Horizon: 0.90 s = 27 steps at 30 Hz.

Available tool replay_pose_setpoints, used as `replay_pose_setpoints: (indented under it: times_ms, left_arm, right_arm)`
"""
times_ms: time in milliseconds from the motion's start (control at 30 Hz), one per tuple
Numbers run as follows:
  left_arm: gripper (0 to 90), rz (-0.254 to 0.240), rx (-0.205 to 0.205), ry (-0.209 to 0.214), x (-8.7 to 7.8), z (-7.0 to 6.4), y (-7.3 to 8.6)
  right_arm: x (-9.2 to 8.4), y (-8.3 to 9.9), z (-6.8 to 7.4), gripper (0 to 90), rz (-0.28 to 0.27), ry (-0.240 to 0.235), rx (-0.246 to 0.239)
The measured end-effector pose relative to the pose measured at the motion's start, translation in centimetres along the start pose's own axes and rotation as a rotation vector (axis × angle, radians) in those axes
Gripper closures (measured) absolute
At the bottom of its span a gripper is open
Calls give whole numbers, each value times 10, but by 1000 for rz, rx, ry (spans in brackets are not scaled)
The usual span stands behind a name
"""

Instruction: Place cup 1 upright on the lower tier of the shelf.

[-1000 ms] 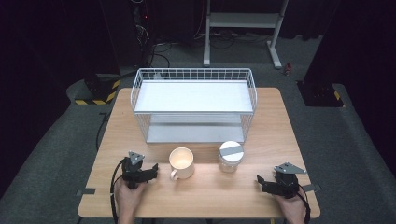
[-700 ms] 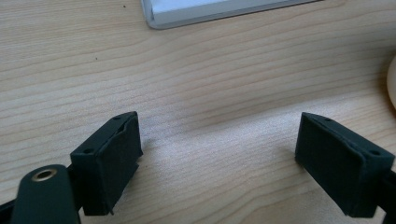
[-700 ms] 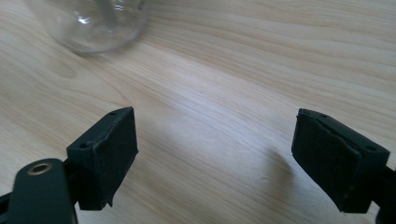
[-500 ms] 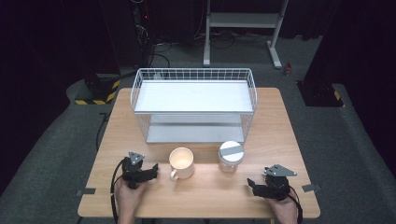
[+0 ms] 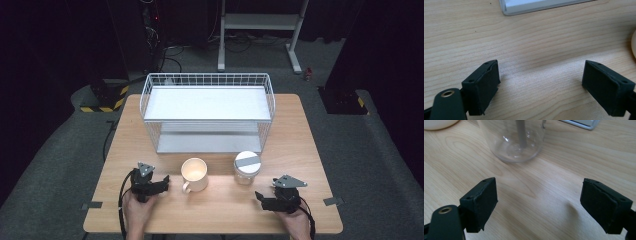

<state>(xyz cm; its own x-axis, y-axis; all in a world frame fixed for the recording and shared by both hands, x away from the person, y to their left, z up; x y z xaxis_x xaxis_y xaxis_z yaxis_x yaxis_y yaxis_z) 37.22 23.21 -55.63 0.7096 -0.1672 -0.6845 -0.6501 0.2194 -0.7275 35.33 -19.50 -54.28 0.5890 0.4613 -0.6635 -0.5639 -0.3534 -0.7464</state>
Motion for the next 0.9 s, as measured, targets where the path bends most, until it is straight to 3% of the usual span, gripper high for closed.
replay_pose_setpoints:
  times_ms: [400,900]
  left_arm:
    - [146,0,0,0,0,0,0]
    - [146,0,0,0,0,0,0]
  right_arm:
    - [11,-13,13,137,6,-28,-18]
    - [24,-36,16,133,-47,-9,-20]
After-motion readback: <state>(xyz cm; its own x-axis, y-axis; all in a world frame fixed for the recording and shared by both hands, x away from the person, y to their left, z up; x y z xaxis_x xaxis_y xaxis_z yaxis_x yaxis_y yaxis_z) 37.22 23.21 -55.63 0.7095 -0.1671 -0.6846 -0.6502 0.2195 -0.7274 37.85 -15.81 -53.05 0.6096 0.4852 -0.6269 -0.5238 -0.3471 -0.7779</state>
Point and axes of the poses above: each handheld gripper's, and its own axes: x roughly forward along the jaws, y roughly out of its underside, z roughly to its left, the point moved 4 cm from there along x, roughly forward along the jaws, and after that the axes turned 3 degrees about x, right-handed, at the moved point
